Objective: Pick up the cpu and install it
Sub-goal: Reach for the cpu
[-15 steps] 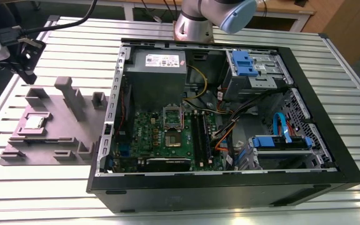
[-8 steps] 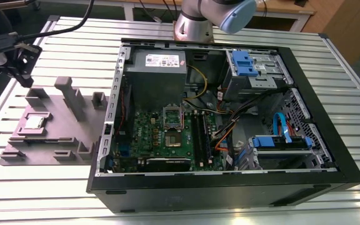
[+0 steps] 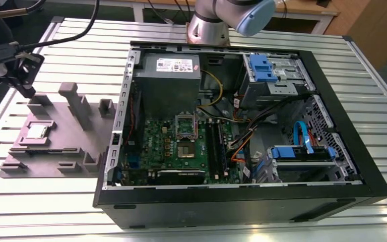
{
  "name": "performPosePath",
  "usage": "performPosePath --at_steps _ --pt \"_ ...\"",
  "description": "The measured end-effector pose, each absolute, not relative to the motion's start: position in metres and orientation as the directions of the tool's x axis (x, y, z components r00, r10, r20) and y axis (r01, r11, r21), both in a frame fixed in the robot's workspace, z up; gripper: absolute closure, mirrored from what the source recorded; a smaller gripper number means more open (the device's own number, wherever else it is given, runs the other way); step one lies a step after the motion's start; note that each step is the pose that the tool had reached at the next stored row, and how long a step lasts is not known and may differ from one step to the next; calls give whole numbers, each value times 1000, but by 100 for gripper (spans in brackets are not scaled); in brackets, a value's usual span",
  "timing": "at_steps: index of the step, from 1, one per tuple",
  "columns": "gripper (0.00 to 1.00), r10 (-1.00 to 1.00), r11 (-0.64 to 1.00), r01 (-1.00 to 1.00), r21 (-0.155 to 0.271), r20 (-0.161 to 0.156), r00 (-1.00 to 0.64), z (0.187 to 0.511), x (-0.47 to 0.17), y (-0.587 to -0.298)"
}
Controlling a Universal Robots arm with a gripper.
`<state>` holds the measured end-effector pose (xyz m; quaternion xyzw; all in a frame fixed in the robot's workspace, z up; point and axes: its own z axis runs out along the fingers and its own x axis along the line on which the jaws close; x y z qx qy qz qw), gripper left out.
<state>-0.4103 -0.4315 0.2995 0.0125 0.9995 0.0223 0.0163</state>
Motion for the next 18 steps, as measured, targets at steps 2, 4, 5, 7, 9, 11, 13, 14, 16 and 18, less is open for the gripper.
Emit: performPosePath --at_steps 2,4,5,7,9,11,13,14,16,18 --pt "90 26 999 24 45 -32 -999 296 -412 -432" --pt "90 26 999 24 45 -32 -999 292 -413 -433" --pt "90 26 999 24 45 -32 -999 291 -414 -433" --pt "90 26 999 24 45 -32 -999 287 -416 -434" --pt "90 26 999 24 45 -32 -999 284 -418 -434" --pt "90 26 999 24 45 -32 -999 282 -421 -434" --pt "90 26 999 24 45 -32 -999 279 -422 -435" --pt "90 26 999 24 45 -32 -999 277 -423 -435" --pt "90 26 999 24 45 -32 -999 273 -424 -436" --pt "90 26 999 24 45 -31 -999 270 -425 -436"
